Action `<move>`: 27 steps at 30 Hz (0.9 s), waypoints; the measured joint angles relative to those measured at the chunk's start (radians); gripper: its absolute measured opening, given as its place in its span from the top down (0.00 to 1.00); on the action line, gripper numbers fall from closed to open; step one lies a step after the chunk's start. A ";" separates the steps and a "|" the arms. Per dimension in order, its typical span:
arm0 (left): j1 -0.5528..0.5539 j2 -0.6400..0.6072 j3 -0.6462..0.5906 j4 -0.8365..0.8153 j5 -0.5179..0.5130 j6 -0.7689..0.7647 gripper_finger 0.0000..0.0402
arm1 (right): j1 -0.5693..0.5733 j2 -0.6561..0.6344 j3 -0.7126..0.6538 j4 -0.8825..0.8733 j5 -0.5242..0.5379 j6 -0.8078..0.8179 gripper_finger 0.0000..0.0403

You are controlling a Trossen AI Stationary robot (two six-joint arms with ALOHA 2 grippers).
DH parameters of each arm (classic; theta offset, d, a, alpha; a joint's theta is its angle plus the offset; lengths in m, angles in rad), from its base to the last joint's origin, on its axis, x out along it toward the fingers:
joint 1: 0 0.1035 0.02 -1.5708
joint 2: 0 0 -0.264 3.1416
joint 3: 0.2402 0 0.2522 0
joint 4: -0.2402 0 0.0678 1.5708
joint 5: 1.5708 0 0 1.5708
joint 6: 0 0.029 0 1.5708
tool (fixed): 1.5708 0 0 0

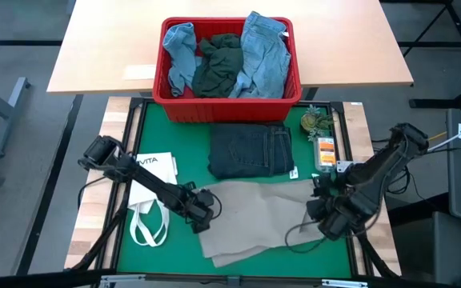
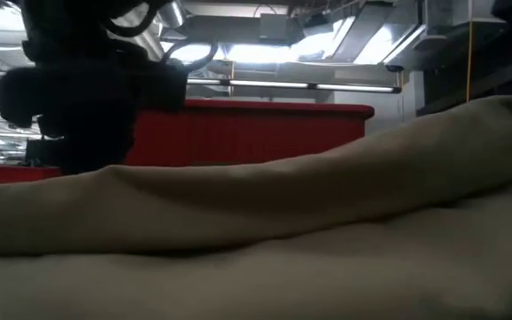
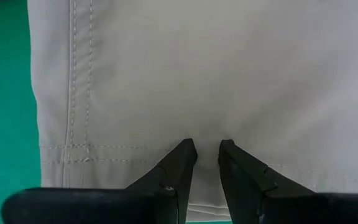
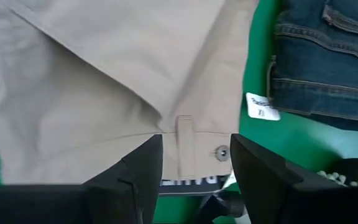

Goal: Fold laundry
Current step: Fold the brown shorts

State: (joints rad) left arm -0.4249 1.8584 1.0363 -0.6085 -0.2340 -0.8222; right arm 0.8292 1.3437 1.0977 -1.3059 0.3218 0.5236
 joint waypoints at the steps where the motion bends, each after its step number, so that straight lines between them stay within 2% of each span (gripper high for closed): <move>1: 0.007 -0.003 0.000 -0.020 0.001 0.014 0.80 | -0.018 0.000 0.000 0.003 0.000 -0.017 0.53; 11: 0.078 -0.105 -0.018 -0.345 0.022 0.047 0.80 | -0.215 0.000 0.000 0.056 0.005 -0.196 0.53; 18: 0.094 -0.136 -0.007 -0.336 0.029 0.048 0.81 | -0.343 0.000 -0.035 0.120 0.038 -0.380 0.53; 27: 0.100 -0.137 0.129 -0.334 0.114 0.118 0.86 | -0.461 0.000 -0.152 0.217 -0.084 -0.559 0.53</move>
State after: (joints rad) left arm -0.3245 1.7214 1.1650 -0.9420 -0.1204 -0.7040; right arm 0.3682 1.3441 0.9454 -1.0892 0.2380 -0.0353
